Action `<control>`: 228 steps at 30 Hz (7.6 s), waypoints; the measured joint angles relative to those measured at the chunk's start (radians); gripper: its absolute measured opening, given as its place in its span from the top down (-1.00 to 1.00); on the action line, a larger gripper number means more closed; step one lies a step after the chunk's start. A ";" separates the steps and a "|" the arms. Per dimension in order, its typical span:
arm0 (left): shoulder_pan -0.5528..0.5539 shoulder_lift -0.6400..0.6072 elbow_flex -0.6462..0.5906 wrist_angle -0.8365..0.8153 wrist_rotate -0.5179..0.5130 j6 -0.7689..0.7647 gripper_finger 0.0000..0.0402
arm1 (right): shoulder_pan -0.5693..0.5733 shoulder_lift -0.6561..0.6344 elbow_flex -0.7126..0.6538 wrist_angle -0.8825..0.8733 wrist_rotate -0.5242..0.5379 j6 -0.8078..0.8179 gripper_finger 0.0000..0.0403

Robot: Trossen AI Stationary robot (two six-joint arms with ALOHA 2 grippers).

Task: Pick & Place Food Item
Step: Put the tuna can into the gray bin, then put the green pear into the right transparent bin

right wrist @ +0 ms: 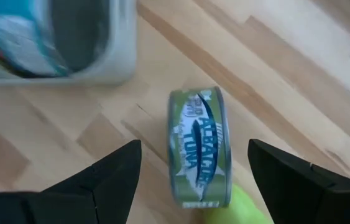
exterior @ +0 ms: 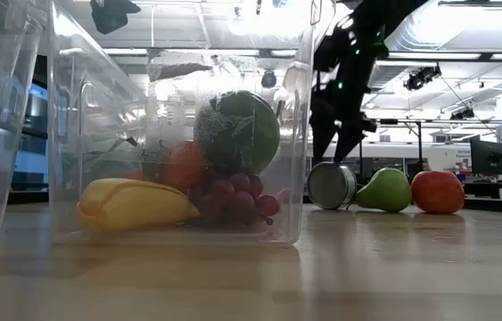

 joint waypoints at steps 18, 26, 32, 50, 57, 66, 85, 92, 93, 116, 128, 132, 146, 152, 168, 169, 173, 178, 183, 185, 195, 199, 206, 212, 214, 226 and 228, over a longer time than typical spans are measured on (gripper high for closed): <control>0.000 0.000 0.000 -0.008 0.001 0.017 -0.40 | 0.008 0.148 0.003 0.002 -0.022 -0.101 0.44; 0.000 0.000 0.000 -0.007 0.001 0.036 -0.40 | 0.057 0.065 0.145 -0.027 0.031 -0.098 0.45; 0.000 0.001 0.000 -0.007 0.000 0.060 -0.40 | 0.116 0.057 0.297 0.022 0.079 -0.130 0.45; 0.000 0.001 0.000 -0.019 0.004 0.030 -0.40 | 0.098 0.184 0.303 0.056 0.017 -0.160 0.45; 0.000 0.001 0.000 -0.019 0.004 0.027 -0.40 | 0.097 0.206 0.303 0.065 0.048 -0.161 0.45; 0.000 0.001 0.000 -0.018 0.004 0.024 -0.40 | 0.090 0.245 0.304 0.083 0.026 -0.123 0.45; -0.001 0.001 0.000 -0.016 0.001 0.035 -0.40 | 0.102 0.259 0.304 0.147 -0.030 -0.110 -0.81; -0.001 0.001 0.000 -0.011 -0.008 0.039 -0.40 | 0.093 0.139 0.304 0.082 -0.075 -0.212 -0.90; -0.001 0.001 0.000 -0.011 -0.017 0.039 -0.40 | 0.091 0.120 0.305 0.077 -0.064 -0.203 -0.88; -0.001 0.013 -0.001 -0.035 -0.044 0.065 -0.40 | 0.077 0.029 0.243 -0.540 -0.094 -0.191 -0.83; -0.001 0.013 -0.001 -0.053 -0.045 0.070 -0.40 | 0.051 0.030 0.040 -0.435 0.001 -0.180 -0.81; -0.001 0.013 -0.001 -0.052 -0.045 0.070 -0.40 | 0.051 0.030 -0.019 -0.362 -0.014 -0.199 -0.82; -0.001 0.013 -0.001 -0.052 -0.045 0.061 -0.40 | 0.068 0.030 -0.194 -0.142 0.023 -0.225 -0.84; -0.001 0.013 -0.001 -0.052 -0.045 0.060 -0.40 | 0.100 0.030 -0.217 -0.068 0.016 -0.194 -0.84; -0.001 0.013 -0.002 -0.043 -0.045 0.058 -0.40 | 0.138 0.084 -0.214 -0.019 -0.071 -0.044 -0.55; -0.001 0.013 -0.002 -0.039 -0.045 0.058 -0.40 | 0.138 0.076 -0.216 -0.017 -0.071 -0.043 -0.55; -0.001 0.013 -0.002 -0.033 -0.045 0.048 -0.40 | 0.139 0.056 -0.194 -0.066 -0.041 -0.012 -0.55; -0.001 0.013 -0.002 -0.033 -0.045 0.055 -0.40 | 0.148 -0.017 -0.094 -0.183 0.005 -0.041 -0.56; -0.001 0.014 -0.002 -0.032 -0.045 0.067 -0.40 | 0.164 -0.079 0.048 -0.235 0.048 -0.039 -0.60; -0.001 0.014 -0.002 -0.032 -0.045 0.069 -0.40 | 0.177 -0.091 0.120 -0.252 0.056 -0.013 -0.56; -0.001 0.014 -0.002 -0.037 -0.042 0.070 -0.40 | 0.294 -0.097 0.328 -0.111 -0.138 -0.069 -0.64; -0.001 0.014 -0.002 -0.044 -0.023 0.070 -0.40 | 0.379 -0.097 0.328 -0.052 -0.137 -0.050 -0.60; -0.001 0.014 -0.002 -0.074 -0.013 0.116 -0.40 | 0.473 -0.063 0.328 0.052 -0.024 0.045 -0.62; -0.001 0.014 -0.002 -0.128 0.019 0.144 -0.40 | 0.491 -0.007 0.329 0.166 -0.033 0.053 -0.78; -0.001 0.014 -0.002 -0.145 0.026 0.167 -0.40 | 0.492 -0.005 0.329 0.178 -0.054 0.050 -0.80; -0.002 0.014 -0.002 -0.163 0.030 0.191 -0.40 | 0.497 0.031 0.328 0.269 -0.121 0.019 -0.78; -0.002 0.014 -0.002 -0.180 0.030 0.206 -0.40 | 0.495 0.030 0.328 0.267 -0.125 0.021 -0.78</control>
